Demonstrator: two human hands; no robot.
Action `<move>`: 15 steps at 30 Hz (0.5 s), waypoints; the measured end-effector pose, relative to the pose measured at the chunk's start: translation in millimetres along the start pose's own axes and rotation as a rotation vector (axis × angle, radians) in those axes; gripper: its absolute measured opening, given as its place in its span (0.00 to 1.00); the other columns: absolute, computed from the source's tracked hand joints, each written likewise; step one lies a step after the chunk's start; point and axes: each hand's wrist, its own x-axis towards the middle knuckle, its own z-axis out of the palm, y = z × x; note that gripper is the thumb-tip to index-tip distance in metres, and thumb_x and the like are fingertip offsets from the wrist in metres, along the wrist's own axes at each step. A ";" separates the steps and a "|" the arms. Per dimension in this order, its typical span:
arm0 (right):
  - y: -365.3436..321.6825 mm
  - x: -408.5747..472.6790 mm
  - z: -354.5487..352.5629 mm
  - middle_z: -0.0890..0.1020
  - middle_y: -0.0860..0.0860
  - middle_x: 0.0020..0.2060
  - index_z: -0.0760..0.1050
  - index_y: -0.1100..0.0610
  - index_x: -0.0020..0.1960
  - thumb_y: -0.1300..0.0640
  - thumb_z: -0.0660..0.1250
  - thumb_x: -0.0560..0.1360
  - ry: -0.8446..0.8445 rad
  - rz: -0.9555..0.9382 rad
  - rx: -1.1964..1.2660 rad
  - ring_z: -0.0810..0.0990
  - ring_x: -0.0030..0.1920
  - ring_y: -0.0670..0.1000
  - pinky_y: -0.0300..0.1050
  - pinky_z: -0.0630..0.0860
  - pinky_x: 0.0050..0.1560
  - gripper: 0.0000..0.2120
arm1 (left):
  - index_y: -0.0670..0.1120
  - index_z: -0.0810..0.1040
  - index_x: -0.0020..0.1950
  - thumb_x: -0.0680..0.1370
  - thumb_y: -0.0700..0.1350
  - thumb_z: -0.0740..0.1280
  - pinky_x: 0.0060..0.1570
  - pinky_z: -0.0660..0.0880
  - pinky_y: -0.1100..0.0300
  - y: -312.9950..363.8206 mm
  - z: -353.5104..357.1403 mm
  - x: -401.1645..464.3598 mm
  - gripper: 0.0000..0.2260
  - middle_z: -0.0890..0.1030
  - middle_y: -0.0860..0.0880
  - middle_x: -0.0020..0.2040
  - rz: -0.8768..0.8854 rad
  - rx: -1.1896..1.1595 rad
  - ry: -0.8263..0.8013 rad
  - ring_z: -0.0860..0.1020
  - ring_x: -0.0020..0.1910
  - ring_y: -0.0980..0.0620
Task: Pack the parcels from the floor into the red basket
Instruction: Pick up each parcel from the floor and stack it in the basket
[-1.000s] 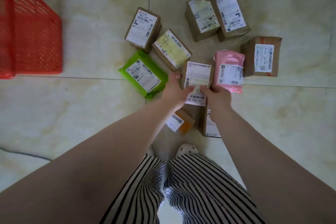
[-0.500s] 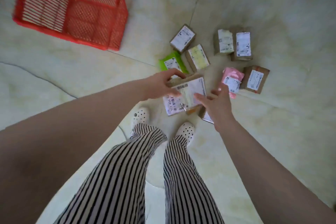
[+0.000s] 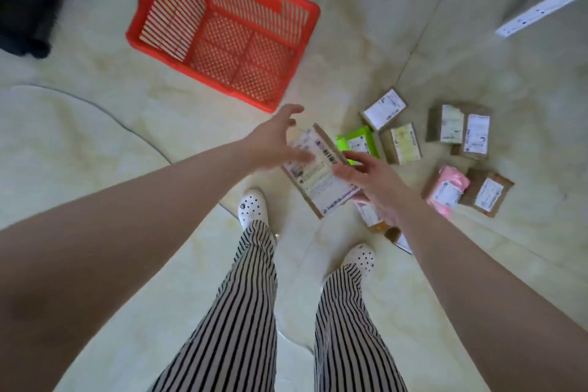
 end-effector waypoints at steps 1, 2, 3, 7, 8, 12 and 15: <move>-10.6 6.2 22.9 0.82 0.58 0.57 0.71 0.56 0.69 0.54 0.73 0.73 0.031 0.020 0.113 0.84 0.53 0.55 0.41 0.82 0.40 0.26 | 0.52 0.59 0.76 0.68 0.47 0.78 0.64 0.71 0.52 -9.9 -21.6 -3.1 0.41 0.69 0.46 0.70 -0.042 -0.083 0.093 0.71 0.64 0.49; -22.7 10.7 45.2 0.83 0.58 0.56 0.71 0.57 0.69 0.54 0.71 0.74 0.054 0.032 0.218 0.84 0.53 0.56 0.45 0.83 0.42 0.25 | 0.51 0.60 0.76 0.69 0.49 0.77 0.63 0.71 0.52 -17.8 -40.5 -7.1 0.40 0.70 0.47 0.69 -0.098 -0.188 0.142 0.70 0.64 0.49; -35.1 14.0 64.7 0.83 0.57 0.55 0.71 0.58 0.68 0.54 0.70 0.75 0.065 0.038 0.300 0.83 0.52 0.56 0.48 0.83 0.44 0.23 | 0.50 0.60 0.76 0.70 0.51 0.76 0.61 0.71 0.53 -25.2 -55.3 -9.9 0.39 0.70 0.46 0.68 -0.159 -0.292 0.152 0.70 0.64 0.49; -80.3 29.2 131.0 0.84 0.53 0.47 0.74 0.56 0.62 0.54 0.66 0.77 0.014 0.053 0.474 0.82 0.49 0.54 0.53 0.80 0.54 0.14 | 0.56 0.64 0.74 0.72 0.57 0.72 0.54 0.76 0.49 -43.4 -100.8 -9.7 0.33 0.79 0.48 0.62 -0.266 -0.596 0.099 0.78 0.60 0.47; -89.4 34.7 143.7 0.85 0.52 0.46 0.75 0.55 0.60 0.53 0.66 0.78 0.006 0.050 0.480 0.82 0.49 0.54 0.53 0.80 0.55 0.13 | 0.56 0.65 0.74 0.73 0.55 0.72 0.49 0.77 0.51 -44.6 -113.2 -7.9 0.31 0.81 0.47 0.60 -0.254 -0.652 0.115 0.80 0.57 0.48; -129.9 60.4 178.9 0.84 0.50 0.49 0.74 0.51 0.62 0.48 0.66 0.77 -0.005 0.050 0.354 0.81 0.54 0.55 0.58 0.75 0.61 0.15 | 0.57 0.68 0.72 0.75 0.52 0.70 0.42 0.74 0.58 -41.9 -169.0 4.0 0.26 0.83 0.51 0.52 -0.222 -0.707 0.198 0.81 0.49 0.53; -165.1 83.7 196.9 0.84 0.50 0.54 0.76 0.50 0.62 0.47 0.68 0.75 -0.013 0.030 0.242 0.81 0.56 0.52 0.52 0.74 0.60 0.17 | 0.59 0.66 0.74 0.75 0.53 0.70 0.51 0.74 0.52 -41.3 -211.7 17.4 0.28 0.83 0.53 0.54 -0.226 -0.657 0.211 0.80 0.52 0.52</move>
